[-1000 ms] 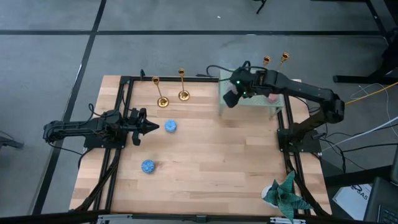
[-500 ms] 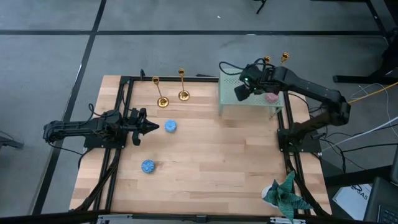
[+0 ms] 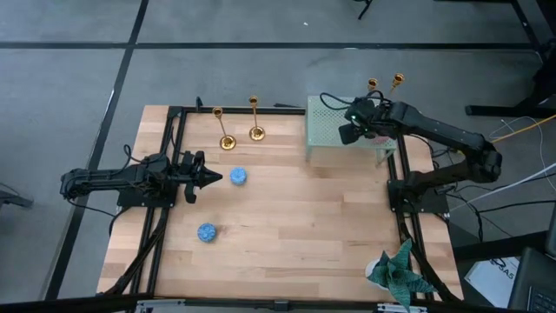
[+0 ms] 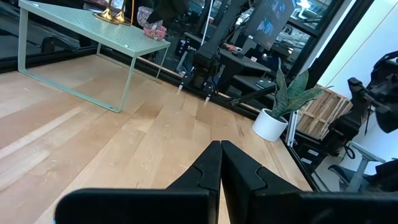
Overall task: Pick & Place candle stick holders
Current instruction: Put the red scented candle on the shelf
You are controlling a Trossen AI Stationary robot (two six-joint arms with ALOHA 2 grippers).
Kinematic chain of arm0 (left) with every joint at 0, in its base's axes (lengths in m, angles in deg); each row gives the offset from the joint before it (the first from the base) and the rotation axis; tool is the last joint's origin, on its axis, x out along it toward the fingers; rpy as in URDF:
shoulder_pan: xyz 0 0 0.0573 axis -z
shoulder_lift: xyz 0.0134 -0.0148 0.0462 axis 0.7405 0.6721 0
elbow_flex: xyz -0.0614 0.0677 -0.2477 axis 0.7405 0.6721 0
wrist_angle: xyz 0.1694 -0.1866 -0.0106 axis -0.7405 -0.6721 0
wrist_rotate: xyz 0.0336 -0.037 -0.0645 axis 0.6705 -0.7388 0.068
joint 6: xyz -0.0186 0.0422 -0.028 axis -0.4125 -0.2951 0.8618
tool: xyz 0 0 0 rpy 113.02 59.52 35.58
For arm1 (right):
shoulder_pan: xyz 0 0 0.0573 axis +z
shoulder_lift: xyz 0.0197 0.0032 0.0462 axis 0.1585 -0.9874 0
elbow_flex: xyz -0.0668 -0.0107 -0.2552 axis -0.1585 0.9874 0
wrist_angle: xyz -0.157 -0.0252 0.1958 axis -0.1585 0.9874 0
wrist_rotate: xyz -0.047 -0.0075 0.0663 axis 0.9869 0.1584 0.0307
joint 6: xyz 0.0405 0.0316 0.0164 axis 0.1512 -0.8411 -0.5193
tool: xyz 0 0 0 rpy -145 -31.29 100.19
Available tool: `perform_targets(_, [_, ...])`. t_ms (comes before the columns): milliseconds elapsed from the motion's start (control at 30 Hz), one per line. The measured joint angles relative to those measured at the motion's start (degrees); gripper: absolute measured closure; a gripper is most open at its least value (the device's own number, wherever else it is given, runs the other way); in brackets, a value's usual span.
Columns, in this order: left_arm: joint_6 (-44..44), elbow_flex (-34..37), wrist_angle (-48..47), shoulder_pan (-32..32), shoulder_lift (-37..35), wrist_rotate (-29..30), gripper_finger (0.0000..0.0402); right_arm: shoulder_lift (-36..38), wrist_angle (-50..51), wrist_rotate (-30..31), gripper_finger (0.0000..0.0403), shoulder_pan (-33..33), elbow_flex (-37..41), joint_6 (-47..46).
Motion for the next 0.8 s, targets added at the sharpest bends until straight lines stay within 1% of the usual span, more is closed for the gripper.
perform_targets(167, [0.0,0.0,0.0,0.0,0.0,0.0,0.0396,0.0,-4.6,-0.1,0.0102,-1.3,3.6,3.7])
perform_targets(333, [0.0,0.0,0.0,0.0,0.0,0.0,0.0396,0.0,-9.6,-2.0,0.0099,-1.9,6.0,6.6])
perform_targets(700, [0.0,0.0,0.0,0.0,0.0,0.0,0.0396,0.0,-8.7,-3.3,0.0094,-1.9,6.0,6.9])
perform_targets(800, [0.0,0.0,0.0,0.0,0.0,0.0,0.0396,0.7,-8.6,-3.7,0.0092,-1.9,6.0,8.7])
